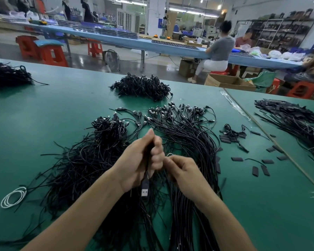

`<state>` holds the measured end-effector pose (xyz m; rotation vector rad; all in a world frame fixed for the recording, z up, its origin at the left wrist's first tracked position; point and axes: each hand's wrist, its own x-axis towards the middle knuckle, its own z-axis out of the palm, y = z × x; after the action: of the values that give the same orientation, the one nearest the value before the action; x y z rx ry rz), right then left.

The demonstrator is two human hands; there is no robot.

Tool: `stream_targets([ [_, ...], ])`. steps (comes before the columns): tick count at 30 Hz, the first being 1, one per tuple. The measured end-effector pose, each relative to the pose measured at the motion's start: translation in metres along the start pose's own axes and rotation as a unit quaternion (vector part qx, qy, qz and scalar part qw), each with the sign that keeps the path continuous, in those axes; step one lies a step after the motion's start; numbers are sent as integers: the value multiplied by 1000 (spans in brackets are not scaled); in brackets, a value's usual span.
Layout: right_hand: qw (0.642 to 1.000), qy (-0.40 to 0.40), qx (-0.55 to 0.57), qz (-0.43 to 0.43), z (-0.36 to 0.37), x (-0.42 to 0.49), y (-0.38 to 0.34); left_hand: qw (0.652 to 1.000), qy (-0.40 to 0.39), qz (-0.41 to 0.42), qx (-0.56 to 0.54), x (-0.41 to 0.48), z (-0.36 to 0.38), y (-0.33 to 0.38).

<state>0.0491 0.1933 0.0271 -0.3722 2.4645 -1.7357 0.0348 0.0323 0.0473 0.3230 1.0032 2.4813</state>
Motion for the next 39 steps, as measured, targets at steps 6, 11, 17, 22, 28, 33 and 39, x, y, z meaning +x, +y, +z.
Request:
stream_targets([
  [6, 983, -87, -160, 8, 3, -5, -11, 924, 154, 171, 307, 9, -21, -20],
  [11, 983, -27, -180, -32, -9, -1, -19, 835, 82, 63, 541, -5, -30, -26],
  [17, 993, 82, -35, -78, -13, 7, -13, 926, 43, -125, 354, -15, -15, -15],
  [22, 994, 93, 45, -46, 3, 7, -7, 991, -49, -125, 28, -12, -12, -6],
  [28, 995, -25, -93, -6, 12, -2, -8, 994, 77, 80, -22, 3, -10, -3],
  [33, 975, -97, -201, -21, 1, -6, -17, 892, 161, 192, 375, 10, -29, -17],
  [39, 969, -73, -228, -58, -20, -5, -25, 841, 62, 15, 538, -3, -30, -25],
])
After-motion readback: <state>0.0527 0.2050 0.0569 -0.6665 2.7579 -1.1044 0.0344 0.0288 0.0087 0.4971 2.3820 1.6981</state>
